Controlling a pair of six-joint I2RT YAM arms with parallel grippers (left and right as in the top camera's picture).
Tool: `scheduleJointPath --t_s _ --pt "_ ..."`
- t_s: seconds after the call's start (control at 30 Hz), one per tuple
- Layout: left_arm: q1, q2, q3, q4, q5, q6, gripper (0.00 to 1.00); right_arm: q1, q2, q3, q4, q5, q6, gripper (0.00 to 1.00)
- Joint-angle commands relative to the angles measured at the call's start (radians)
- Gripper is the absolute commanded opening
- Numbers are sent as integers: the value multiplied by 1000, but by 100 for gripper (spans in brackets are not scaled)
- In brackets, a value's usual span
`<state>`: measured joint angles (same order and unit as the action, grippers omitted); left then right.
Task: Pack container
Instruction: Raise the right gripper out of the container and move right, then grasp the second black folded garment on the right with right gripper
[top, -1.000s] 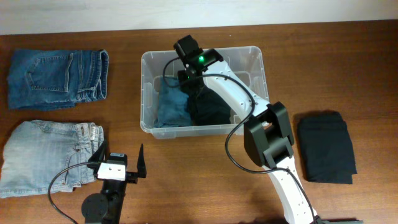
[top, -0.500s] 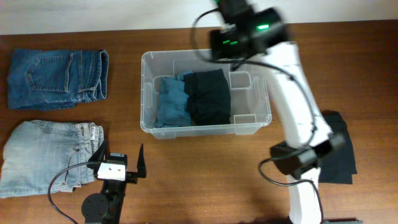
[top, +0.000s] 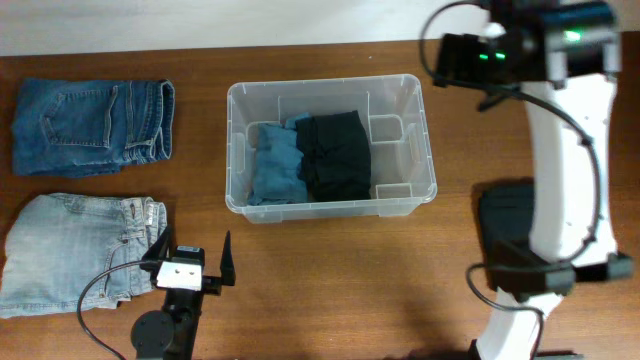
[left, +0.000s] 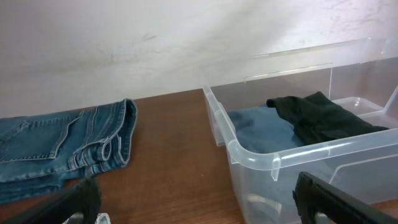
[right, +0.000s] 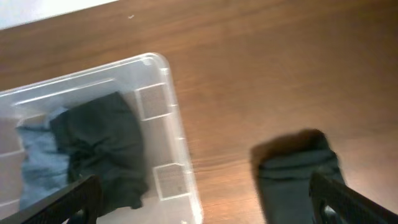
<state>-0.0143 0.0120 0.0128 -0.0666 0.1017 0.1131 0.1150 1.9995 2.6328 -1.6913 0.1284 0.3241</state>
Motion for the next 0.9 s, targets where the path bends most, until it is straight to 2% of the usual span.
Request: scheduleJointPath --t_s 0.0,0.2,0.33,0.5,0.7,0.87 --pt "5 -5 -4 -3 7 16 100 -111 -138 -156 -8 38 -15 98" --pt "5 -5 -4 -2 7 16 99 -304 -192 -445 -8 -64 -63 99" --pt "5 -5 -4 -2 7 16 99 -367 -192 -631 9 -92 -62 99" --pt "5 -5 -4 -3 7 16 99 -393 -192 -864 127 -96 -54 98" --pt "5 -5 -4 -2 7 16 99 -420 -192 -1139 357 -99 -12 99" --pt "5 -5 -4 -2 7 16 100 -497 -192 -1263 503 -151 66 100"
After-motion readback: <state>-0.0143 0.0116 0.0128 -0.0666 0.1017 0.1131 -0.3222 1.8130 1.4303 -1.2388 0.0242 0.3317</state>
